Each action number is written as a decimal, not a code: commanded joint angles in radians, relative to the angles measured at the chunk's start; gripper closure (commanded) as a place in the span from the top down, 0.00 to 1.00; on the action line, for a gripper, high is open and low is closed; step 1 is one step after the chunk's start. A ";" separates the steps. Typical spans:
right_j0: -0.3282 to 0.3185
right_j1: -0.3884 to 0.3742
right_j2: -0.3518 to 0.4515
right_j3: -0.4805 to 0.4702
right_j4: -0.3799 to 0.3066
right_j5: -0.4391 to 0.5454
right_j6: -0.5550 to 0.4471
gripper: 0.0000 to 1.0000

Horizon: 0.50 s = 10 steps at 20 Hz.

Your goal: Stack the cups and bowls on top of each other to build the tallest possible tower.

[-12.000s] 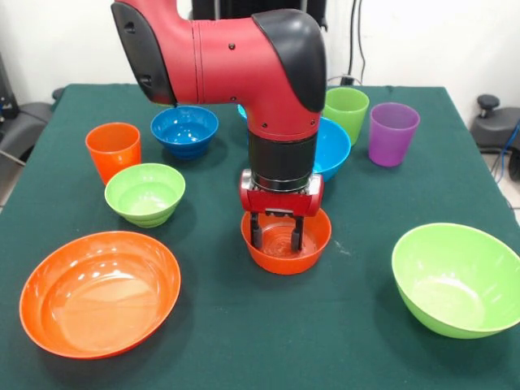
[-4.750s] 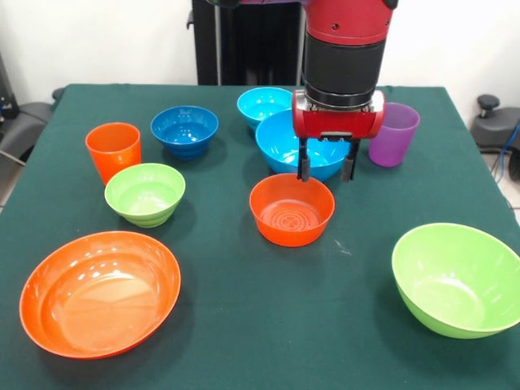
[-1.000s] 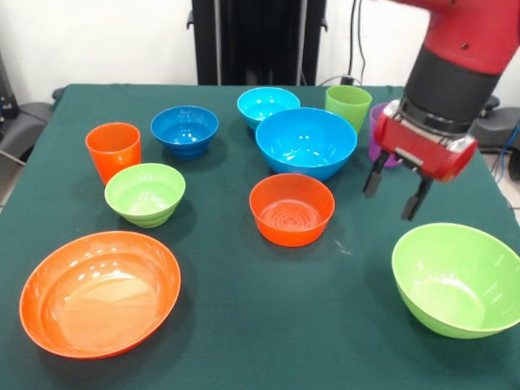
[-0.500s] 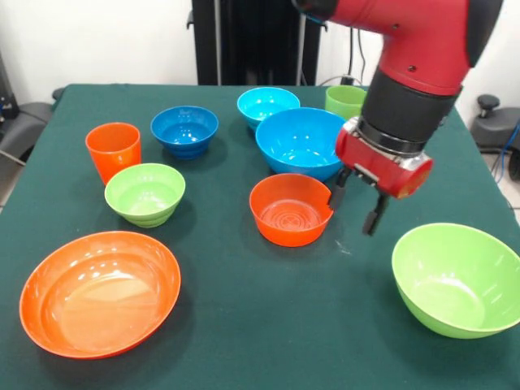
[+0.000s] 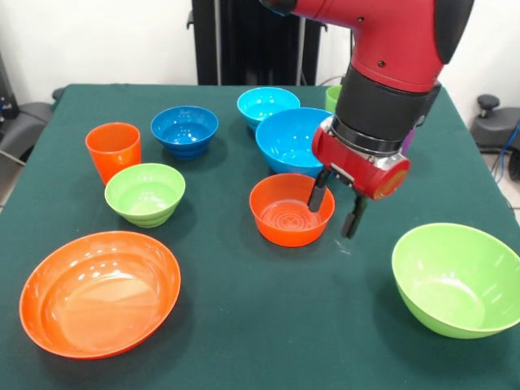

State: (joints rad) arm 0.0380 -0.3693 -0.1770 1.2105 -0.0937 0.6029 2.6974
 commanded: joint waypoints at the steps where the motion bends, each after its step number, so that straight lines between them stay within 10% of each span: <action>1: -0.022 -0.019 0.154 0.064 -0.034 -0.057 -0.114 1.00; 10: -0.071 -0.034 0.204 0.077 -0.040 -0.050 -0.154 1.00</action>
State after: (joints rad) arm 0.0042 -0.4093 -0.1206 1.2106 -0.0939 0.6017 2.6974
